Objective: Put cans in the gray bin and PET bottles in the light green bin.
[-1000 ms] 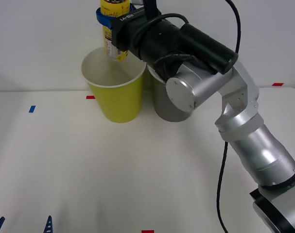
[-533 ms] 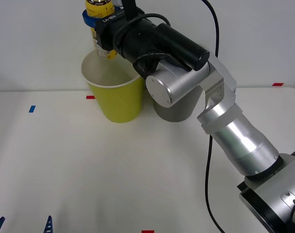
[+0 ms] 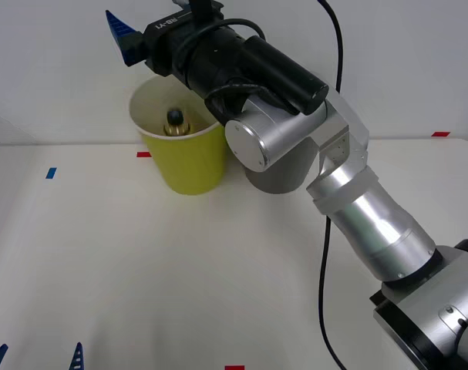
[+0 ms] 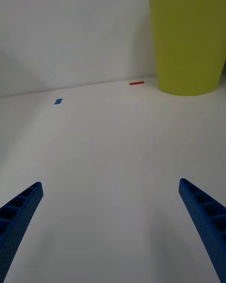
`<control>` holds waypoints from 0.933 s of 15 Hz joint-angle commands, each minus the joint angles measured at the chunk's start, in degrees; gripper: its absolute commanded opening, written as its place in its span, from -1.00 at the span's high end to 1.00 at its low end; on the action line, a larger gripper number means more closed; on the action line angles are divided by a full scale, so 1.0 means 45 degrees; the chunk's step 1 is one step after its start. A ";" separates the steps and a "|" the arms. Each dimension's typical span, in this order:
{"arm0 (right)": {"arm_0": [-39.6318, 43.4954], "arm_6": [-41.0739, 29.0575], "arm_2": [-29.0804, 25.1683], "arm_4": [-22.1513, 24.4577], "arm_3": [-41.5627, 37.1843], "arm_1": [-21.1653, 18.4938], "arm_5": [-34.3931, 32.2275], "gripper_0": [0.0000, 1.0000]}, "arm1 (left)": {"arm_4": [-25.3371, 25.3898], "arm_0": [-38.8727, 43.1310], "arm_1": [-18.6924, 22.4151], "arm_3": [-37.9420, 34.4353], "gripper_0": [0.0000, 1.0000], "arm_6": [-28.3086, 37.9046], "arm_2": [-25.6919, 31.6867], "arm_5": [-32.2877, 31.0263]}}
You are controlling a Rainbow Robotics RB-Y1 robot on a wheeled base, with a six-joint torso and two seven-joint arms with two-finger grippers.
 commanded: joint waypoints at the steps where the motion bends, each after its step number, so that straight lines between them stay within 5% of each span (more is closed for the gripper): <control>1: 0.0050 0.0163 -0.0003 -0.0003 -0.0354 -0.0160 -0.0135 -1.00 | -0.0001 0.0000 0.0000 0.0000 -1.00 0.0000 0.0000 0.0000; 14: 0.8722 -0.0012 -0.0179 0.0075 -0.8615 -0.4066 -0.0643 -1.00 | -0.0001 0.0000 0.0000 0.0000 -1.00 0.0000 0.0000 0.0000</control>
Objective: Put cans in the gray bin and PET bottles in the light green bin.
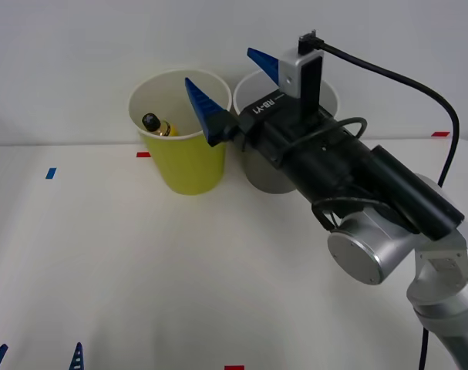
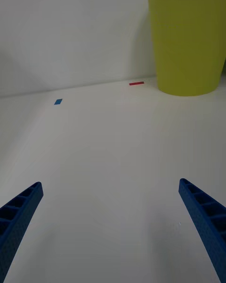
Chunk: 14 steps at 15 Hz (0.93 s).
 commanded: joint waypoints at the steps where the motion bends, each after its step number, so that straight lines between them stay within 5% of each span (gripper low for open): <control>1: 0.2274 -0.0025 -0.0104 0.0322 -0.1300 -0.1051 -0.0840 -1.00 | 0.0001 0.0000 0.0000 0.0000 -1.00 0.0000 0.0000 0.0000; 6: 0.5146 0.0248 0.0013 0.0947 -0.1437 -0.1344 -0.3067 -1.00 | 0.0001 0.0000 0.0000 0.0000 -1.00 0.0000 0.0000 0.0000; 11: 0.6415 0.0521 -0.0397 0.1318 -0.1437 -0.0816 -0.3126 -1.00 | 0.0001 0.0000 0.0000 0.0000 -1.00 0.0000 0.0000 0.0000; 14: 0.7978 0.0424 -0.0963 0.3721 -0.1417 0.0023 -0.3379 -1.00 | 0.0001 0.0000 0.0000 0.0000 -1.00 0.0000 0.0000 0.0000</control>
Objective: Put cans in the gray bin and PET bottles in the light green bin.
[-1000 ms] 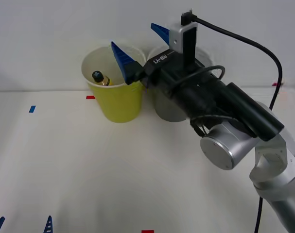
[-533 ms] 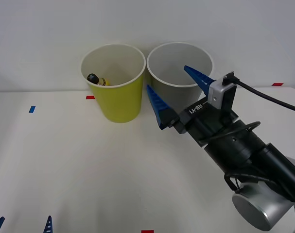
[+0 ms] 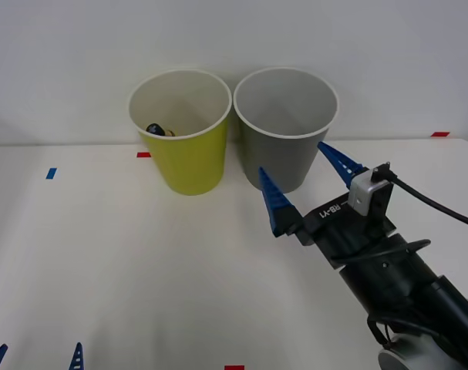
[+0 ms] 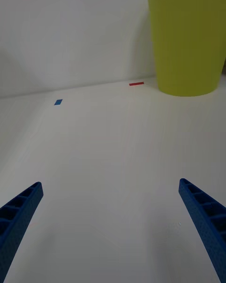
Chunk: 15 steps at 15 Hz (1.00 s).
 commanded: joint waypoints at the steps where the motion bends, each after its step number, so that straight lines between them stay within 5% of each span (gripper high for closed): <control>1: 0.1946 -0.0155 -0.0662 0.2573 0.0016 0.0772 -0.0459 -1.00 | 0.0001 0.0000 0.0000 0.0000 -1.00 0.0000 0.0000 0.0000; 5: 0.3586 -0.0585 -0.1150 0.4566 0.0016 0.1260 -0.1436 -1.00 | 0.0001 0.0000 0.0000 0.0000 -1.00 0.0000 0.0000 0.0000; 8: 0.4543 -0.2362 -0.1385 0.6499 0.0036 0.1905 -0.2237 -1.00 | 0.0001 0.0000 0.0000 0.0000 -1.00 0.0000 0.0000 0.0000; 11: 0.4973 -0.3495 -0.2049 0.8218 0.1696 0.3077 -0.5127 -1.00 | 0.0001 0.0000 0.0000 0.0000 -1.00 0.0000 0.0000 0.0000; 13: 0.5871 -0.3241 -0.2361 0.8081 0.1774 0.3428 -0.5889 -1.00 | 0.0001 0.0000 0.0000 0.0000 -1.00 0.0000 0.0000 0.0000; 15: 0.6731 -0.1366 -0.2342 0.6929 0.1774 0.3155 -0.6221 -1.00 | 0.0001 0.0000 0.0000 0.0000 -1.00 0.0000 0.0000 0.0000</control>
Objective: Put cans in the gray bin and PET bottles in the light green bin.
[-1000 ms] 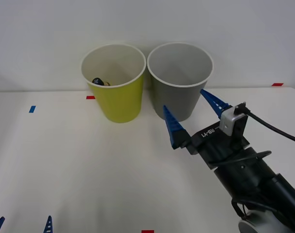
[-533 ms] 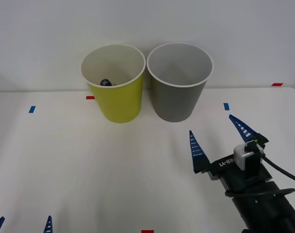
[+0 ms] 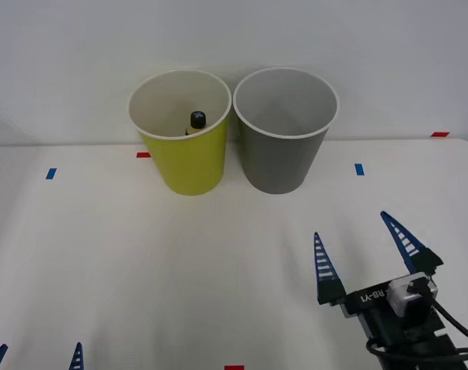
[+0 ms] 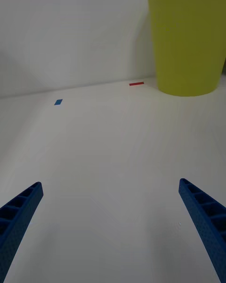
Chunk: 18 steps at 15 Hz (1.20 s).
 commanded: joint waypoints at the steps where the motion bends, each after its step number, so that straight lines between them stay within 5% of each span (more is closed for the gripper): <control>1: 0.1637 0.2957 0.0022 -0.2257 0.0146 -0.0381 -0.0607 -1.00 | 0.0001 0.0000 0.0000 0.0000 -1.00 0.0000 0.0000 0.0000; 4: 0.2731 0.4403 0.0315 -0.3546 0.0146 -0.0811 -0.0705 -1.00 | 0.0001 0.0000 0.0000 0.0000 -1.00 0.0000 0.0000 0.0000; 12: 0.4547 0.4266 0.0666 -0.4874 0.0146 -0.1104 -0.1252 -1.00 | 0.0001 0.0000 0.0000 0.0000 -1.00 0.0000 0.0000 0.0000; 18: 0.4762 0.4246 0.0783 -0.4894 0.0146 -0.1163 -0.1232 -1.00 | 0.0001 0.0000 0.0000 0.0000 -1.00 0.0000 0.0000 0.0000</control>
